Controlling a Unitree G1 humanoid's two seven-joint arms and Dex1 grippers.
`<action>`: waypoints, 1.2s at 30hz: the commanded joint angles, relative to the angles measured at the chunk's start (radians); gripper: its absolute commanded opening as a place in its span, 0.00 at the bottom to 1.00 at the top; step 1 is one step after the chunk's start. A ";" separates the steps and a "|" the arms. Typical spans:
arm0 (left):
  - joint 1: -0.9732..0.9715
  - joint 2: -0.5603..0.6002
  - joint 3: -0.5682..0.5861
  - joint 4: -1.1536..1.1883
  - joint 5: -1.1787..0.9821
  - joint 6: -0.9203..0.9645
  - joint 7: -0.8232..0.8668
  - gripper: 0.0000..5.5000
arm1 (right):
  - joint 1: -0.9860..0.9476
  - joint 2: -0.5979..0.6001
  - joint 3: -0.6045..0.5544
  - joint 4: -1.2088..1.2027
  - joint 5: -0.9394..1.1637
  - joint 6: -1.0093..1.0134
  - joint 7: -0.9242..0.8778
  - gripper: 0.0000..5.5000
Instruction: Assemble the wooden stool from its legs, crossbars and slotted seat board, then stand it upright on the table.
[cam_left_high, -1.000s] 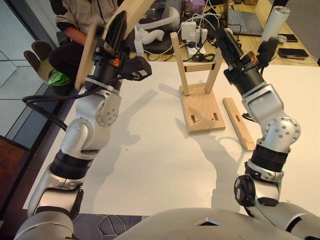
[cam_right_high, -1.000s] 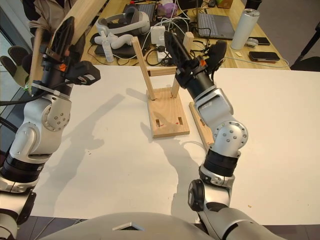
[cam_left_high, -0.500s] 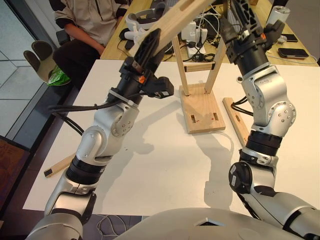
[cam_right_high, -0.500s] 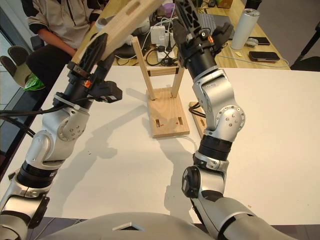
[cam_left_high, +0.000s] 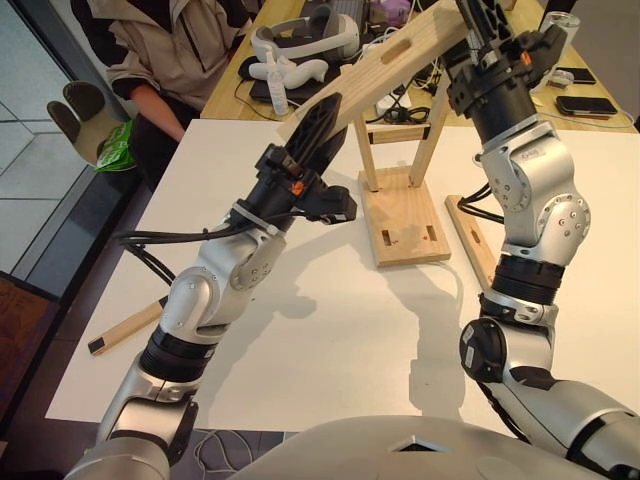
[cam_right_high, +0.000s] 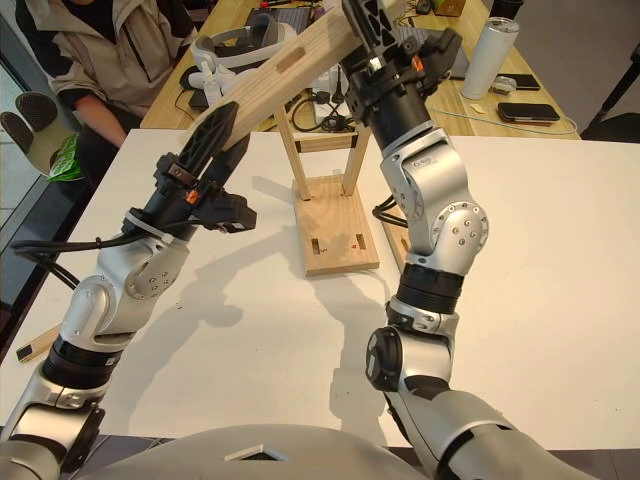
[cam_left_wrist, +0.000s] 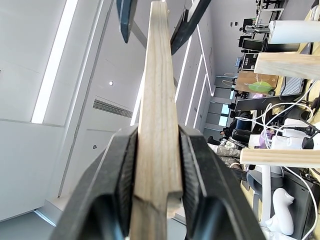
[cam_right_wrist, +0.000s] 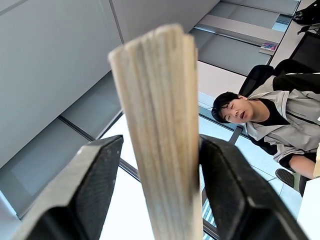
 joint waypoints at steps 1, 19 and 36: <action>0.017 0.001 0.014 0.016 0.020 -0.014 -0.005 0.19 | 0.015 -0.026 -0.005 -0.022 0.017 -0.010 0.007 0.35; 0.054 0.007 0.037 0.022 -0.063 -0.115 -0.074 0.34 | 0.106 -0.024 0.054 -0.060 -0.029 -0.027 0.005 0.19; 0.128 -0.064 0.019 0.013 -0.299 -0.045 -0.312 0.63 | 0.179 -0.057 0.182 -0.034 -0.418 -0.091 0.010 0.18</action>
